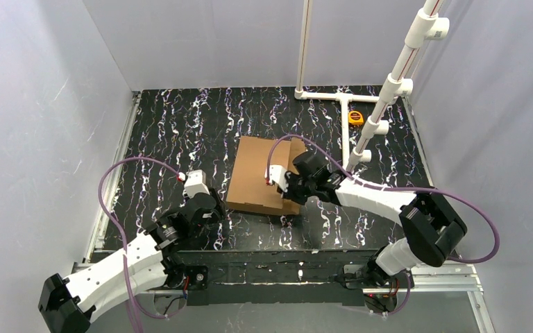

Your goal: Fold the paper box

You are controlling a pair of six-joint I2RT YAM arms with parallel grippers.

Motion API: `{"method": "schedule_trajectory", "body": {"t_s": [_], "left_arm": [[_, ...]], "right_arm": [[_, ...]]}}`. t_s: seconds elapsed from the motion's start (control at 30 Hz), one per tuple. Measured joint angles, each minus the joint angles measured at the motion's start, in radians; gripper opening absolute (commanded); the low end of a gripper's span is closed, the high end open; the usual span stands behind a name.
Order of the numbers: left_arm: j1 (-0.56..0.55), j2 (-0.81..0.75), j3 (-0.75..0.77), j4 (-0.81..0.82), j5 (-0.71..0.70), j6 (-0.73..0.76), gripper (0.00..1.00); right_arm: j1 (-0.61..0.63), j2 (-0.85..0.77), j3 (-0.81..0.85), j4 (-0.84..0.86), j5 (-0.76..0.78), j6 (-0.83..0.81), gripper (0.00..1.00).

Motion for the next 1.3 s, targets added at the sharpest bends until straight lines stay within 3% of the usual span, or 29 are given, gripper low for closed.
{"method": "schedule_trajectory", "body": {"t_s": [0.13,0.27,0.47,0.7,0.8,1.07,1.3], "left_arm": [[0.002,-0.052,0.0,-0.04,-0.018,0.004,0.47],[0.006,-0.081,0.0,-0.067,-0.042,0.04,0.64],[0.02,-0.077,0.01,-0.045,-0.025,0.129,0.79],[0.04,-0.003,0.06,0.027,0.069,0.194,0.93],[0.047,0.036,0.101,0.033,0.108,0.225,0.97],[0.143,0.136,0.183,0.087,0.251,0.264,0.98],[0.27,0.161,0.182,0.126,0.409,0.167,0.98]], "right_arm": [[0.07,-0.001,0.002,-0.009,-0.05,-0.007,0.01],[0.051,-0.026,0.005,-0.05,-0.1,-0.042,0.02],[-0.13,-0.136,0.03,-0.148,-0.235,-0.127,0.41],[-0.269,-0.184,0.027,-0.15,-0.332,-0.138,0.55],[-0.289,-0.184,0.027,-0.149,-0.352,-0.13,0.56],[-0.302,-0.184,-0.014,-0.084,-0.336,-0.042,0.56],[-0.301,-0.183,-0.034,0.022,-0.211,0.023,0.48]]}}
